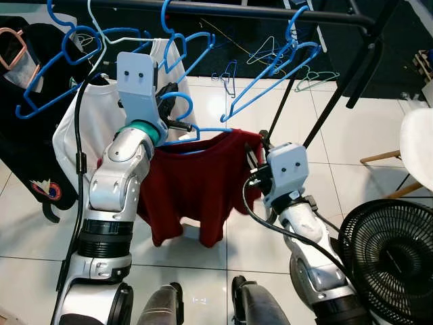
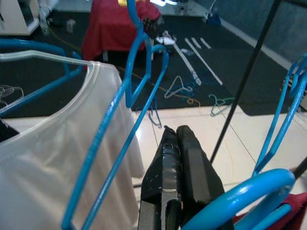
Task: Hang hanger
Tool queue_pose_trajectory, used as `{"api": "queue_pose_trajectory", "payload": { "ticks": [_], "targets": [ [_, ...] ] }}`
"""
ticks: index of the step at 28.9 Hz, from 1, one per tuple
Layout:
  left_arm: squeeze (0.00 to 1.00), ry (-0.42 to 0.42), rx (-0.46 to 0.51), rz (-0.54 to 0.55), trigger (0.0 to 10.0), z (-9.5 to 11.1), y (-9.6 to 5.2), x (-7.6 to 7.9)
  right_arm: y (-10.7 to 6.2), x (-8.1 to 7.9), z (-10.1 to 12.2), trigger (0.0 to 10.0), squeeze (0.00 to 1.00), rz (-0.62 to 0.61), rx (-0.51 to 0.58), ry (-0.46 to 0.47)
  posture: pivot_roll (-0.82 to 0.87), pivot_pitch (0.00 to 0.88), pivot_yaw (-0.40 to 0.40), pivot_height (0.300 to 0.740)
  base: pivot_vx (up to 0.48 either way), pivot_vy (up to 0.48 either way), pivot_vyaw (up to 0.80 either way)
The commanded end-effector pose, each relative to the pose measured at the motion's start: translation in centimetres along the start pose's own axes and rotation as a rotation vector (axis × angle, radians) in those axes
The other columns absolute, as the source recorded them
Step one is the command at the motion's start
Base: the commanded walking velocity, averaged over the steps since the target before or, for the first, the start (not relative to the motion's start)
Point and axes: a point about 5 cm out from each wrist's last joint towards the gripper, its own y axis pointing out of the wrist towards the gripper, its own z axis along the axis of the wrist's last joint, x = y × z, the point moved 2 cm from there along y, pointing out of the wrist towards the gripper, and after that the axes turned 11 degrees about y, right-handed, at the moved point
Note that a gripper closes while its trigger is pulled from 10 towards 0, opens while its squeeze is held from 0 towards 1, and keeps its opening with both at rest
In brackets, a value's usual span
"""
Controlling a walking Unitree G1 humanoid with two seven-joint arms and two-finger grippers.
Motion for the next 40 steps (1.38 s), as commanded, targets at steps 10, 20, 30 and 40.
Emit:
{"api": "queue_pose_trajectory", "payload": {
  "ticks": [10,20,30,40],
  "targets": [
    [0.0,0.021,0.125,-0.113,0.0,2.1,-1.0,1.8,2.0,0.4,-0.5,10.0,0.0,-0.057,-0.046,0.124,-0.08,0.149,0.042,0.733,0.0,0.0,0.0],
    [0.0,-0.005,0.145,-0.168,0.0,2.5,-1.6,3.2,4.4,-3.4,0.1,10.0,0.0,0.098,-0.052,0.3,-0.07,0.139,0.038,0.733,0.0,0.0,0.0],
    [0.0,-0.011,0.157,-0.185,0.0,2.8,-1.8,3.4,5.2,-2.6,0.0,7.0,0.0,0.039,-0.048,0.317,-0.07,0.132,0.041,0.733,0.0,0.0,0.0],
    [0.0,-0.016,0.165,-0.184,0.0,3.0,-1.8,3.3,5.6,-1.9,0.1,4.9,0.0,0.052,-0.049,0.301,-0.07,0.13,0.039,0.733,0.0,0.0,0.0]
  ]
}}
